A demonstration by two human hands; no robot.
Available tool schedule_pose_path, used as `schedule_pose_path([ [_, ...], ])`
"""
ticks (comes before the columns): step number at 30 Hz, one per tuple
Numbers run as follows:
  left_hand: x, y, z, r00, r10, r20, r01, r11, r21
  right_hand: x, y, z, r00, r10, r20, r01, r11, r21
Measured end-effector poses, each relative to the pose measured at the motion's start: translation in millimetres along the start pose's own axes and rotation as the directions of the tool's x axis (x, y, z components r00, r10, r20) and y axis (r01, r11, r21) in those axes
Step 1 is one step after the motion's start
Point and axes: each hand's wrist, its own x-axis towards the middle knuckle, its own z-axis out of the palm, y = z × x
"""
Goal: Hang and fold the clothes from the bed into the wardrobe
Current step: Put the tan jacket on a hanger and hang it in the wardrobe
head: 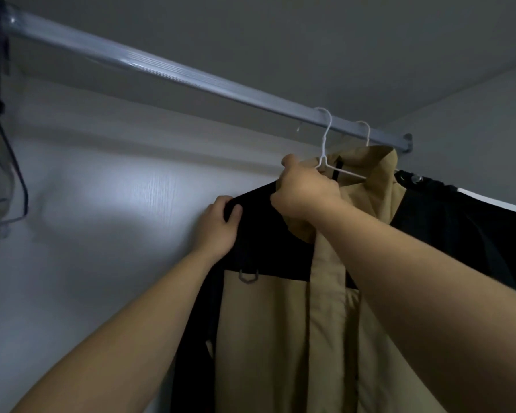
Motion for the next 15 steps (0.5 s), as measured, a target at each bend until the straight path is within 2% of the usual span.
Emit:
schedule_pose_path([
  [3,-13.9,-1.8,-6.5,0.989,0.149,-0.021,-0.148,0.989,0.016,2.7,10.1,4.7,0.993,-0.104,-0.061,0.107,0.993,0.053],
  [5,-24.2,1.7,-11.8,0.968,0.242,-0.074,-0.24,0.97,0.034,-1.6,15.3,8.0,0.959,-0.197,-0.203,0.173,0.976,-0.13],
  [7,-29.2,1.2,-16.0,0.948,0.296,-0.118,-0.291,0.955,0.063,-4.2,19.1,15.3,0.861,-0.333,-0.384,0.166,0.898,-0.407],
  [9,-31.7,1.5,-20.1,0.942,0.315,-0.114,-0.303,0.947,0.11,-3.7,17.1,22.4,0.726,-0.487,-0.485,0.186,0.818,-0.544],
  [10,-32.5,1.4,-21.8,0.943,0.313,-0.111,-0.3,0.946,0.121,-0.2,15.0,24.9,0.683,-0.56,-0.469,0.236,0.776,-0.584],
  [11,-33.0,1.6,-23.3,0.943,0.314,-0.114,-0.3,0.946,0.122,3.6,12.4,26.5,0.682,-0.617,-0.393,0.299,0.725,-0.62],
  [13,-33.2,3.4,-25.8,0.937,0.322,-0.133,-0.308,0.944,0.114,10.6,8.7,27.2,0.741,-0.65,-0.17,0.409,0.638,-0.653],
  [15,-30.7,4.4,-28.7,0.931,0.327,-0.162,-0.311,0.943,0.116,15.9,7.4,25.2,0.79,-0.612,-0.051,0.432,0.612,-0.663],
])
